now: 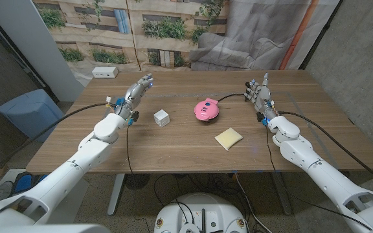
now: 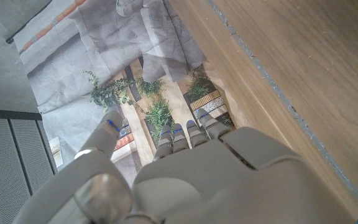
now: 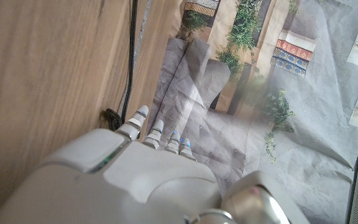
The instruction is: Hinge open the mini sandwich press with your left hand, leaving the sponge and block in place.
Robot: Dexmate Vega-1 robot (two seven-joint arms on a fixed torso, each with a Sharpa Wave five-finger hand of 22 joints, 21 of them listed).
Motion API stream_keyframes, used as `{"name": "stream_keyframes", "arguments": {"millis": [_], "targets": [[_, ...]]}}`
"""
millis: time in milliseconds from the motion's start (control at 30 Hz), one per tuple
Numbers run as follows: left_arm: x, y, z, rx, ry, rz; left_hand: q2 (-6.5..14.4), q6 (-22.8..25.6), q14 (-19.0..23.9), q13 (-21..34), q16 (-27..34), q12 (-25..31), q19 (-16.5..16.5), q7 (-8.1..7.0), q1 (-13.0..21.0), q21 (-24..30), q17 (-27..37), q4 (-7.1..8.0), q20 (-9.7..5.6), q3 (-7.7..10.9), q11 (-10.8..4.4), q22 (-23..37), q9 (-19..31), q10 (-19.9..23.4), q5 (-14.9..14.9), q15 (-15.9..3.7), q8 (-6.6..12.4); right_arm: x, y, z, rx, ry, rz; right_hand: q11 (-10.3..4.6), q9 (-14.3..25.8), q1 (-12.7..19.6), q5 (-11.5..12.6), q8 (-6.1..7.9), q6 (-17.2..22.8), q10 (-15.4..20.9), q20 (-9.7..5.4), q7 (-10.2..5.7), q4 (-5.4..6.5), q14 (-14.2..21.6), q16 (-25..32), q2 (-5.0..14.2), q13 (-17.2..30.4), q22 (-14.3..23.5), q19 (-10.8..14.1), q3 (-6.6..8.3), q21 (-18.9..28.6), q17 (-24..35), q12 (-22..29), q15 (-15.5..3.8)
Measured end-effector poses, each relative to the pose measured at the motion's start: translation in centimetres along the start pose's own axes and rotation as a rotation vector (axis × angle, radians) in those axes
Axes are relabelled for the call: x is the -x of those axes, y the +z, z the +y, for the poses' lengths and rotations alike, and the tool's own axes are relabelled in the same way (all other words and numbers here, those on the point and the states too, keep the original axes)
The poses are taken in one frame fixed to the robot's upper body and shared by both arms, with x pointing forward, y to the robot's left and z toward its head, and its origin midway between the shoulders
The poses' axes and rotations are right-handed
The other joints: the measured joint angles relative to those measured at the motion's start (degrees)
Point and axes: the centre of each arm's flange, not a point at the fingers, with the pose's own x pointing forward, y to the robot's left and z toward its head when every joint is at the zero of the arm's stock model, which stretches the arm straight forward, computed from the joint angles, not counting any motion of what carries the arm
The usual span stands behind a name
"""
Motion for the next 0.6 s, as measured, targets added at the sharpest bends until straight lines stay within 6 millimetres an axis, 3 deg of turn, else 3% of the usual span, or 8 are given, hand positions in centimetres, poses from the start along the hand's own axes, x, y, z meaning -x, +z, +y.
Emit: {"name": "stream_keyframes", "arguments": {"millis": [267,600], "targets": [[0.5,1.3,0.0,-0.066,-0.02,-0.042,-0.5,0.61,0.31,0.0,0.0,0.0,0.52,-0.61,1.86,0.0,0.0,-0.69,0.09,0.24,-0.72,0.0,0.0,0.72,0.0,-0.31,0.1,0.0,0.0,0.0,0.0,0.0,0.0,-0.21,0.0,0.0,0.0,0.0,0.0,-0.2,0.0,0.0,0.0,0.0,0.0,0.0,0.0,0.0,0.0,0.0,0.0,0.0,0.0,0.0],[1.4,3.8,-1.0,-0.271,-0.066,-0.148,-1.03,0.98,1.27,0.28,0.2,0.0,1.64,-0.87,3.75,0.0,-0.01,-0.93,0.03,0.49,-0.87,0.01,-0.01,1.3,0.0,-0.16,0.34,0.0,0.0,0.0,0.0,0.0,0.0,-0.2,-0.01,0.0,0.0,0.0,0.0,-0.2,0.0,0.0,0.0,0.0,0.0,0.0,-0.01,-0.01,0.0,0.0,0.0,-0.01,0.0,0.0]]}}
